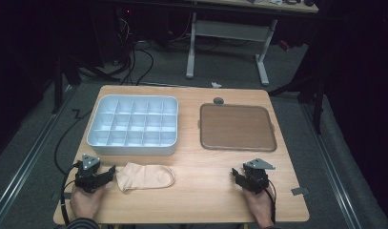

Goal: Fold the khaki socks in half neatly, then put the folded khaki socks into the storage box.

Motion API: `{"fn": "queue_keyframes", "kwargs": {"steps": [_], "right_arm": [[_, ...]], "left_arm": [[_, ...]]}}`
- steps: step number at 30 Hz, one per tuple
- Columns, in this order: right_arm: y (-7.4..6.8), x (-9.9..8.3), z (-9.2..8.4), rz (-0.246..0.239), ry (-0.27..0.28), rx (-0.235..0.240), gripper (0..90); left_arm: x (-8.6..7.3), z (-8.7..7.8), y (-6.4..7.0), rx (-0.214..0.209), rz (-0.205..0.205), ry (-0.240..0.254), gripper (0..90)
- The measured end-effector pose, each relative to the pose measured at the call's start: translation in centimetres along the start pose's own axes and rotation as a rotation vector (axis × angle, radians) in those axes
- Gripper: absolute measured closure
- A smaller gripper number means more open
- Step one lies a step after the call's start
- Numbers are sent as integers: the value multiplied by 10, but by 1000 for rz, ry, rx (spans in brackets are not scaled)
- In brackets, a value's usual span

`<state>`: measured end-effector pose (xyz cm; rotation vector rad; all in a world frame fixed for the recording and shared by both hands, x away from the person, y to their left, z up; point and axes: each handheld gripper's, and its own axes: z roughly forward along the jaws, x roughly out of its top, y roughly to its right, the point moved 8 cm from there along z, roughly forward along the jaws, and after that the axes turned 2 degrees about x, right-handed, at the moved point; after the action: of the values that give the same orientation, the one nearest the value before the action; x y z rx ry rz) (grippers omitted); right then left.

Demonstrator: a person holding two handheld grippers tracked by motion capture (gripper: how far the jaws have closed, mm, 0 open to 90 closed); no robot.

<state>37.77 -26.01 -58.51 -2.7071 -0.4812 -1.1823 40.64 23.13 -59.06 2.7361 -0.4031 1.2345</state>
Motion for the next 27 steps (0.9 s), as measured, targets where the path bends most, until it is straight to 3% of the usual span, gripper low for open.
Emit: {"fn": "queue_keyframes", "kwargs": {"steps": [27], "right_arm": [[-1,0,0,-7,-1,6,455]], "left_arm": [[0,0,0,-15,-18,3,350]]}}
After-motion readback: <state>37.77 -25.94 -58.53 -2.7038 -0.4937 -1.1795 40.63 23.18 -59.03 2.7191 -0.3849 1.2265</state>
